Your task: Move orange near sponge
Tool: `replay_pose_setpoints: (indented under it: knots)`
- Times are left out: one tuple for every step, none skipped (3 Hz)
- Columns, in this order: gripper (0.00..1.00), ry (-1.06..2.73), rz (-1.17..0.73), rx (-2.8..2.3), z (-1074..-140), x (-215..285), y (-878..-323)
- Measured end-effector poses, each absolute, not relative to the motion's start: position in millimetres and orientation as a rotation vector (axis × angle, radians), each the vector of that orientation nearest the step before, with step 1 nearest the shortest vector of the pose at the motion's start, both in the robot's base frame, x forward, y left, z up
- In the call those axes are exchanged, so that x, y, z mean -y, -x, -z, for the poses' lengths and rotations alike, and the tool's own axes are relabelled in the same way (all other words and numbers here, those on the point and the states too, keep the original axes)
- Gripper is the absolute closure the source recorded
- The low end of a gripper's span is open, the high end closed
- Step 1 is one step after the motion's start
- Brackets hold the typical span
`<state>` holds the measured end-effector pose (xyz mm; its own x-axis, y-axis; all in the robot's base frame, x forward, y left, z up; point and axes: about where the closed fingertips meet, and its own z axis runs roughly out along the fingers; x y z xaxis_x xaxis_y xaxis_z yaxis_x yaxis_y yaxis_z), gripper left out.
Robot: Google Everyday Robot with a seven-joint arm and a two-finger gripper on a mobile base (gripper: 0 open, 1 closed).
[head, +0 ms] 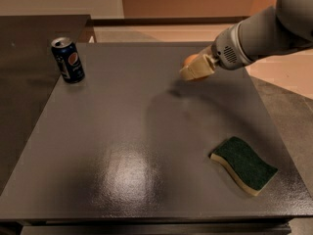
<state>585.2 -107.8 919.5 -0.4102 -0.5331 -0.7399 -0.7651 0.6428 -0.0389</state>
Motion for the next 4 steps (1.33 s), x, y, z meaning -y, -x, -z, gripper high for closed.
replay_pose_setpoints:
  knots:
    - [1.0,0.989,-0.398,-2.162,-915,128,-543]
    - [1.0,0.972,-0.408,-2.206,-904,138,-510]
    - [1.0,0.948,-0.412,-2.236,-891,144,-490]
    - [1.0,0.922,-0.411,-2.252,-881,146,-477]
